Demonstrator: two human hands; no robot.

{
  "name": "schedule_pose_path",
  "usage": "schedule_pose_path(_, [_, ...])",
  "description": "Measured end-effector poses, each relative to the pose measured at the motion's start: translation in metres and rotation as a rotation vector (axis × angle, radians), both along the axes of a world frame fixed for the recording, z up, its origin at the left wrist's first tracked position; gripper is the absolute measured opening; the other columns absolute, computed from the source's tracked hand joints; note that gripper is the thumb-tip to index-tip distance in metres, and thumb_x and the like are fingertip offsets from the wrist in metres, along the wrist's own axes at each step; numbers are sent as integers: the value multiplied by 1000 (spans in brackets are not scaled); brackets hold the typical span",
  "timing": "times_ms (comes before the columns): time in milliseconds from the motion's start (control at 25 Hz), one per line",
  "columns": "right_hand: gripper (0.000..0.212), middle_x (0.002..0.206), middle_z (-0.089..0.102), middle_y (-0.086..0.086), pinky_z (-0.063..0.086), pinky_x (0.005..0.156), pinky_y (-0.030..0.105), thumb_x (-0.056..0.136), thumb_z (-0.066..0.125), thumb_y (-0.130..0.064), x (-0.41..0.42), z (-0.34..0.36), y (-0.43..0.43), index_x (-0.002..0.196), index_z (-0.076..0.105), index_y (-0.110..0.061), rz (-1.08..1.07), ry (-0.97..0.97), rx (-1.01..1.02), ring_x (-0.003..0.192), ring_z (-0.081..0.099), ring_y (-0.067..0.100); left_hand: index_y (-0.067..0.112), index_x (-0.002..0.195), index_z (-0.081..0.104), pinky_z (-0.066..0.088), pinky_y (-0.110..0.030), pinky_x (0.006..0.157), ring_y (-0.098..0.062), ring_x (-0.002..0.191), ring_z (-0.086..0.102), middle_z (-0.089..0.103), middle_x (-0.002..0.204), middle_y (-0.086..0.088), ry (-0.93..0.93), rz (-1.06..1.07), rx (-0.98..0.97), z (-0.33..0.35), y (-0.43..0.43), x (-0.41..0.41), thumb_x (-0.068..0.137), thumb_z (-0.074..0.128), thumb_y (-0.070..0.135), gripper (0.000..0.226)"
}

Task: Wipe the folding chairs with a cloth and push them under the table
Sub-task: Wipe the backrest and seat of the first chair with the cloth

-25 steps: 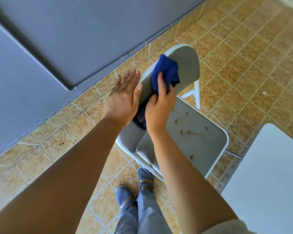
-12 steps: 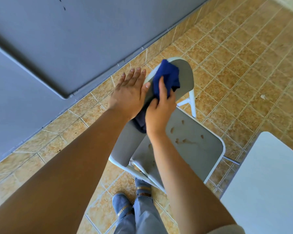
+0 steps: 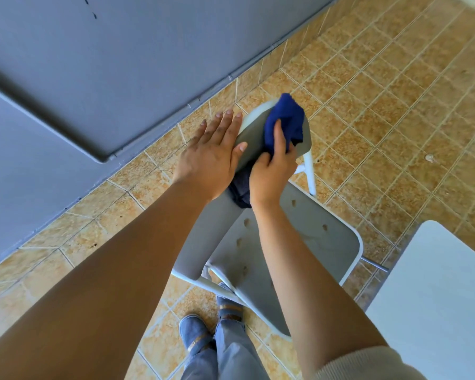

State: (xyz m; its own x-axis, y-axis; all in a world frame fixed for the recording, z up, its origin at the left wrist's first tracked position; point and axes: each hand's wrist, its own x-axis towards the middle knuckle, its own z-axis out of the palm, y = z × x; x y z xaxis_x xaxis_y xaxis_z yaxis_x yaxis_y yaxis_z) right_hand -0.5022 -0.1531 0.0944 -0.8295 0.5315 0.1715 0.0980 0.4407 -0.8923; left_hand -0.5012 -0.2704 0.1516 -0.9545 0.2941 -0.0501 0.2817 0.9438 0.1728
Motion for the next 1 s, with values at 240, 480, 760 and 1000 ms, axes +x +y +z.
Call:
schedule_pose_path(240, [58,128,51,24,43,94,52,80,39,1,66,-48,-6,134,54,-17,55,-139,26,108,52,45,16,154,1,0,-34,121,-16,149,0,5,162,-2,8,3,3,0,-1,0,95,-2,46,66])
schedule_pose_path(480, [61,134,44,24,41,97,44,86,39,2,-27,-12,36,141,43,-22,-86,-199,-19,113,49,41,16,154,1,0,-34,121,-16,149,0,5,161,-2,-5,0,1,1,0,-1,96,-2,45,64])
schedule_pose_path(760, [61,134,45,19,40,100,50,82,38,3,41,-43,5,137,50,-21,59,-110,-34,118,46,38,16,154,5,2,-35,122,-17,149,3,9,161,-3,7,2,18,0,0,0,97,1,45,64])
schedule_pose_path(1000, [58,139,42,16,41,100,46,93,33,-5,-46,-28,75,144,36,-32,-107,-451,-117,120,48,38,17,153,0,2,-35,122,-16,149,1,6,161,-2,5,1,-3,-3,-1,-2,98,0,45,62])
